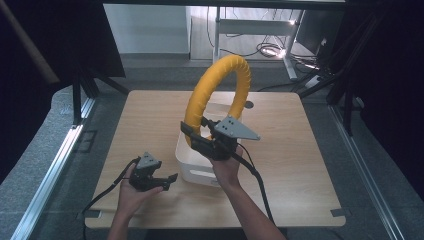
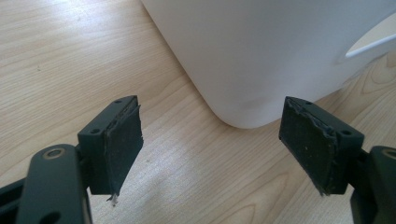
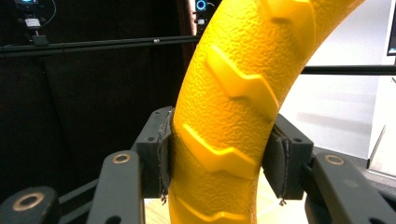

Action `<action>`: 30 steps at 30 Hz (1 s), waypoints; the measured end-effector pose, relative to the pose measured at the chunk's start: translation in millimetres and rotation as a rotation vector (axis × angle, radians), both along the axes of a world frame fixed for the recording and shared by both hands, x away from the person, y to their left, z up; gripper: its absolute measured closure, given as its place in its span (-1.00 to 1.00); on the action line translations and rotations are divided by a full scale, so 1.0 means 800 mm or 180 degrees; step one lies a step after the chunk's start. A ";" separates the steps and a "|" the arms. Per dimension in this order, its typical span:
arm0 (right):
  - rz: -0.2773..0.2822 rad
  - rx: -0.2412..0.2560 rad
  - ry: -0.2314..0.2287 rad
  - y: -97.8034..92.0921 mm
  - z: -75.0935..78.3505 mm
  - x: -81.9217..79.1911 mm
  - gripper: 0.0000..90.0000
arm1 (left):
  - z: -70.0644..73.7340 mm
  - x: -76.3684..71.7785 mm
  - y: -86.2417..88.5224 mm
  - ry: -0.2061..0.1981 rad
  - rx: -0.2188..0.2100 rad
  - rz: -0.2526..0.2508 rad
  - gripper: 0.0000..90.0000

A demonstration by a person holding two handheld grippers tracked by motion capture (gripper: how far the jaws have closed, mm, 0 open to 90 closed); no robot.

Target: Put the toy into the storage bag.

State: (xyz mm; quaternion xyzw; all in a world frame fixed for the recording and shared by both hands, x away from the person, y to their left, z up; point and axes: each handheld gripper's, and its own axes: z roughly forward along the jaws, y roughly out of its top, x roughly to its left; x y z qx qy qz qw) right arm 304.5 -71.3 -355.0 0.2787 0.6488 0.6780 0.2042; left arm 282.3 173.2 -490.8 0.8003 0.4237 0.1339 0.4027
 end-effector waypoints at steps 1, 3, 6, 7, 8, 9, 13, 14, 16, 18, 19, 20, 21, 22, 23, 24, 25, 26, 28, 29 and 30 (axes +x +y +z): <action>0.0000 0.0000 0.0000 0.000 0.000 0.000 0.08 | 0.000 0.000 0.000 0.0000 0.0000 0.0000 -0.52; 0.0004 -0.0002 0.0014 0.002 -0.003 -0.001 0.08 | 0.000 0.000 0.000 0.0001 0.0000 -0.0002 -0.52; 0.0009 0.0008 0.0056 0.005 -0.010 -0.002 0.08 | 0.000 0.000 0.000 0.0001 0.0001 -0.0003 -0.52; 0.0009 0.0008 0.0056 0.005 -0.010 -0.002 0.08 | 0.000 0.000 0.000 0.0001 0.0001 -0.0003 -0.52; 0.0014 0.0013 0.0095 0.006 -0.013 -0.003 0.08 | 0.000 0.000 0.000 -0.0001 0.0003 -0.0002 -0.52; 0.0014 0.0013 0.0095 0.006 -0.013 -0.003 0.08 | 0.000 0.000 0.000 -0.0001 0.0003 -0.0002 -0.52; 0.0000 0.0018 0.0101 0.006 -0.018 -0.002 0.08 | -0.001 0.000 0.000 0.0005 0.0016 -0.0008 -0.52; -0.0012 0.0015 0.0116 0.007 -0.021 -0.002 0.08 | -0.001 0.000 0.000 0.0007 0.0015 -0.0011 -0.52; -0.0011 0.0006 0.0123 0.007 -0.022 -0.002 0.08 | -0.001 0.000 -0.001 0.0009 0.0012 -0.0013 -0.52; -0.0008 0.0002 0.0138 0.008 -0.024 -0.002 0.08 | -0.001 0.001 -0.001 0.0011 0.0017 -0.0015 -0.52; -0.0009 0.0006 0.0150 0.008 -0.025 -0.003 0.08 | -0.001 0.001 0.000 0.0010 0.0016 -0.0017 -0.52; -0.0009 0.0000 0.0148 0.008 -0.026 -0.003 0.08 | -0.001 0.001 0.000 0.0011 0.0015 -0.0019 -0.52; -0.0009 -0.0002 0.0157 0.009 -0.028 -0.003 0.08 | -0.001 0.001 0.000 0.0012 0.0014 -0.0021 -0.52; -0.0008 -0.0016 0.0148 0.009 -0.030 -0.003 0.08 | -0.001 0.001 0.000 0.0013 0.0013 -0.0021 -0.52; -0.0008 -0.0020 0.0152 0.009 -0.031 -0.003 0.08 | -0.001 0.001 0.000 0.0015 0.0014 -0.0021 -0.52; -0.0009 -0.0013 0.0166 0.010 -0.032 -0.003 0.08 | -0.001 0.001 0.000 0.0016 0.0014 -0.0022 -0.52; -0.0006 -0.0016 0.0173 0.010 -0.033 -0.003 0.08 | -0.001 0.001 0.000 0.0016 0.0015 -0.0022 -0.52; -0.0004 -0.0020 0.0178 0.010 -0.034 -0.004 0.08 | -0.001 0.001 -0.001 0.0019 0.0014 -0.0026 -0.52; -0.0001 -0.0019 0.0193 0.011 -0.037 -0.004 0.08 | -0.001 0.001 -0.001 0.0023 0.0017 -0.0028 -0.53; 0.0002 -0.0026 0.0207 0.012 -0.039 -0.004 0.08 | -0.001 0.001 -0.001 0.0023 0.0018 -0.0027 -0.53; 0.0009 -0.0023 0.0206 0.013 -0.041 -0.004 0.08 | -0.001 0.001 -0.001 0.0023 0.0020 -0.0028 -0.53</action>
